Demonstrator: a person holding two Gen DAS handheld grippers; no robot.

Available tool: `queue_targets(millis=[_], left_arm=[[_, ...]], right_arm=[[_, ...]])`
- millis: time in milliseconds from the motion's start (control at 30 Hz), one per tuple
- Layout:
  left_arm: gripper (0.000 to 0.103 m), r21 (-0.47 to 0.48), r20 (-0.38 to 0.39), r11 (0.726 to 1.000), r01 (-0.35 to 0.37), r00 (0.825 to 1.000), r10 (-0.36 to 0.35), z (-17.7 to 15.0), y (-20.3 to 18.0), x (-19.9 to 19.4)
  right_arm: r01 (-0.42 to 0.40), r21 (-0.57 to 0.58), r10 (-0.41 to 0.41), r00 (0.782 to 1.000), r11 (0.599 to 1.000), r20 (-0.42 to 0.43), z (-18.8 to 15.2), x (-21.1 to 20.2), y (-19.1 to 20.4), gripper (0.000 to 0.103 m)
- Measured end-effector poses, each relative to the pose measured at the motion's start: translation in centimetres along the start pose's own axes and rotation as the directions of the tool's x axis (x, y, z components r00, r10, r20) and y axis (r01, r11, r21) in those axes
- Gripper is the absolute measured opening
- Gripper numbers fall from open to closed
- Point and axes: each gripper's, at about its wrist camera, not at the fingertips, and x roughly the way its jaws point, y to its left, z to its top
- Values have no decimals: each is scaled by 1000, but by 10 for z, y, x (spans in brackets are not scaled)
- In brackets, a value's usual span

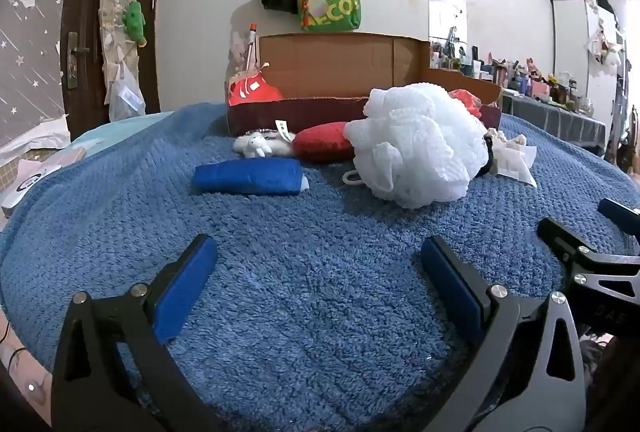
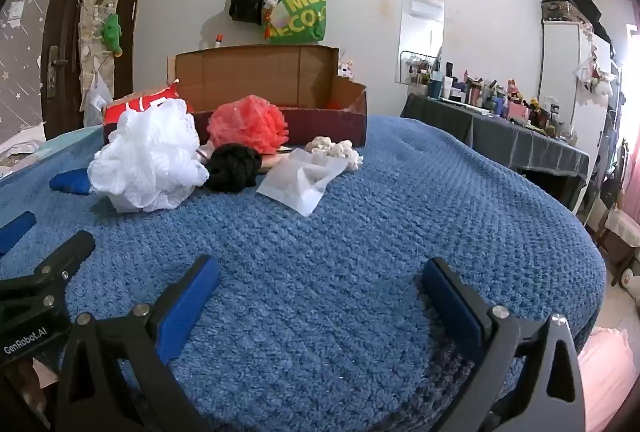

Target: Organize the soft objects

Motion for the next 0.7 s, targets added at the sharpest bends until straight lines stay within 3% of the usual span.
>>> queue_targets(millis=[700], left_arm=[[103, -9, -11, 1000, 3, 1000, -3, 0, 1, 1]], right_arm=[[-7, 1, 7, 1000, 1000, -12, 1, 3, -1, 103]])
